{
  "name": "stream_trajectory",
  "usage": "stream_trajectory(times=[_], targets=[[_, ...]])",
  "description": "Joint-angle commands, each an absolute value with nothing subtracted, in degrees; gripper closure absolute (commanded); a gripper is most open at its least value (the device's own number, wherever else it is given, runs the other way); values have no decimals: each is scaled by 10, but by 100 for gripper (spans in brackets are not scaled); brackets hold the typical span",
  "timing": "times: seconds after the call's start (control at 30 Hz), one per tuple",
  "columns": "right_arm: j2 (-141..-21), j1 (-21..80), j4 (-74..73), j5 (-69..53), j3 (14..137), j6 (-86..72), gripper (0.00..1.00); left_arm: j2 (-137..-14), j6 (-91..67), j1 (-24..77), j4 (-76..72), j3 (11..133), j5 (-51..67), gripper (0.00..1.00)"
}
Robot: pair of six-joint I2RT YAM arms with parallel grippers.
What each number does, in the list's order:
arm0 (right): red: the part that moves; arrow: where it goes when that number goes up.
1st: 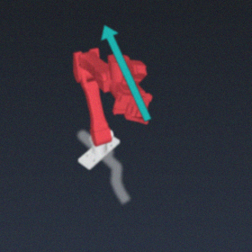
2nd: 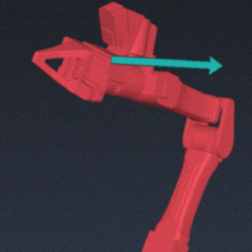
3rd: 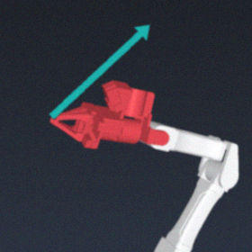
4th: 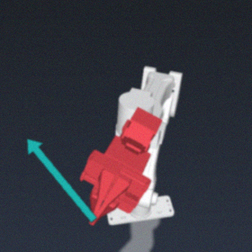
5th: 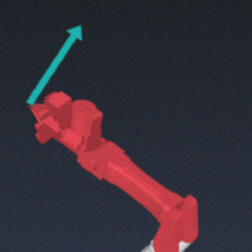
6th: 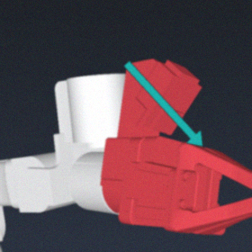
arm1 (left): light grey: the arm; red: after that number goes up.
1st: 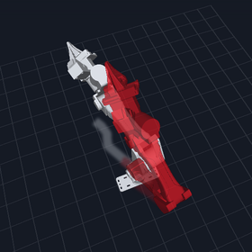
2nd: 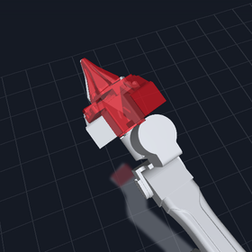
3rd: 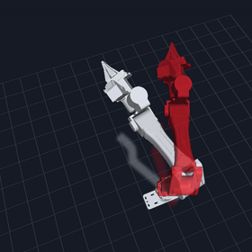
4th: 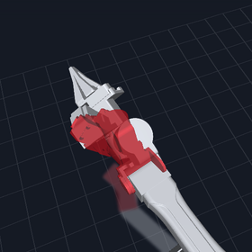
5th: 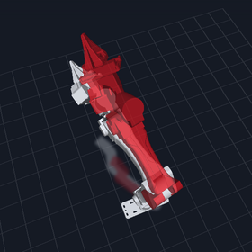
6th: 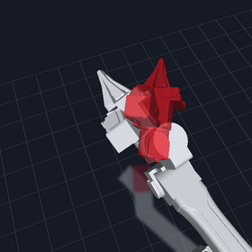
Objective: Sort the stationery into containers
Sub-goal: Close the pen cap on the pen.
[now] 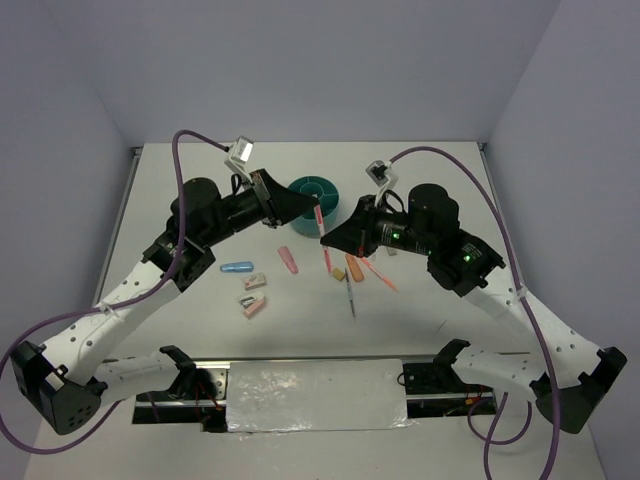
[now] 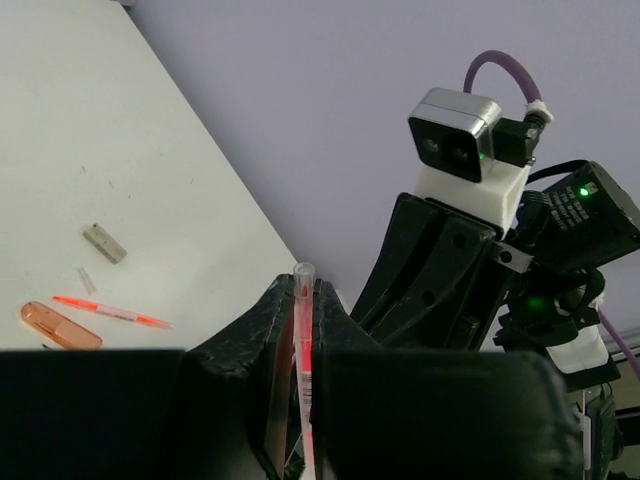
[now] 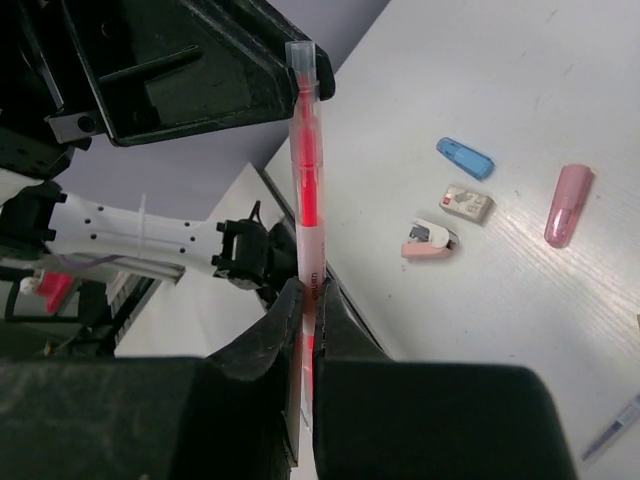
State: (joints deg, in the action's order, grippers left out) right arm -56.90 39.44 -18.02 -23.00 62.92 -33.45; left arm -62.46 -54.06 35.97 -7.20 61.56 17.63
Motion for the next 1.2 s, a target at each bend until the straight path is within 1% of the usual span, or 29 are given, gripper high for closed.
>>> stream_trajectory(times=[0.0, 0.07, 0.13, 0.2, 0.27, 0.33, 0.47, 0.57, 0.6, 0.67, 0.73, 0.83, 0.93, 0.97, 1.03, 1.07, 1.1, 1.13, 1.17], targets=[[-588, 375, -84, -254, 684, -311, 100, -614, -507, 367, -45, 648, 234, 79], [-588, 378, -68, -273, 679, -312, 100, -619, -498, 367, -37, 661, 229, 70], [-583, 378, -66, -271, 666, -315, 100, -625, -487, 367, -36, 678, 228, 63], [-582, 378, -77, -266, 667, -316, 100, -631, -479, 367, -33, 693, 226, 59], [-584, 378, -82, -271, 669, -315, 100, -635, -476, 366, -32, 699, 229, 57], [-581, 378, -80, -269, 667, -316, 100, -639, -476, 366, -38, 699, 233, 50], [-578, 378, -83, -265, 672, -314, 100, -639, -482, 366, -50, 689, 240, 49], [-577, 378, -83, -264, 674, -317, 100, -641, -490, 366, -65, 678, 250, 46], [-576, 378, -83, -263, 674, -318, 100, -641, -490, 367, -69, 677, 252, 46], [-577, 378, -83, -265, 678, -319, 100, -641, -493, 366, -74, 670, 256, 50], [-578, 378, -84, -270, 683, -320, 100, -641, -494, 366, -76, 669, 257, 50], [-577, 378, -80, -270, 682, -323, 100, -644, -495, 366, -76, 671, 263, 60], [-577, 379, -79, -271, 685, -323, 100, -649, -496, 367, -76, 671, 269, 66], [-580, 378, -81, -275, 686, -323, 100, -649, -497, 366, -75, 671, 269, 75], [-583, 378, -79, -284, 686, -320, 100, -649, -497, 367, -75, 672, 268, 87], [-584, 378, -77, -289, 684, -317, 100, -650, -496, 367, -74, 674, 269, 95], [-584, 378, -71, -294, 678, -316, 100, -650, -494, 367, -74, 677, 271, 100], [-582, 377, -66, -300, 673, -314, 100, -651, -489, 366, -76, 684, 273, 100], [-581, 377, -60, -306, 668, -312, 90, -651, -485, 366, -79, 687, 276, 100]])
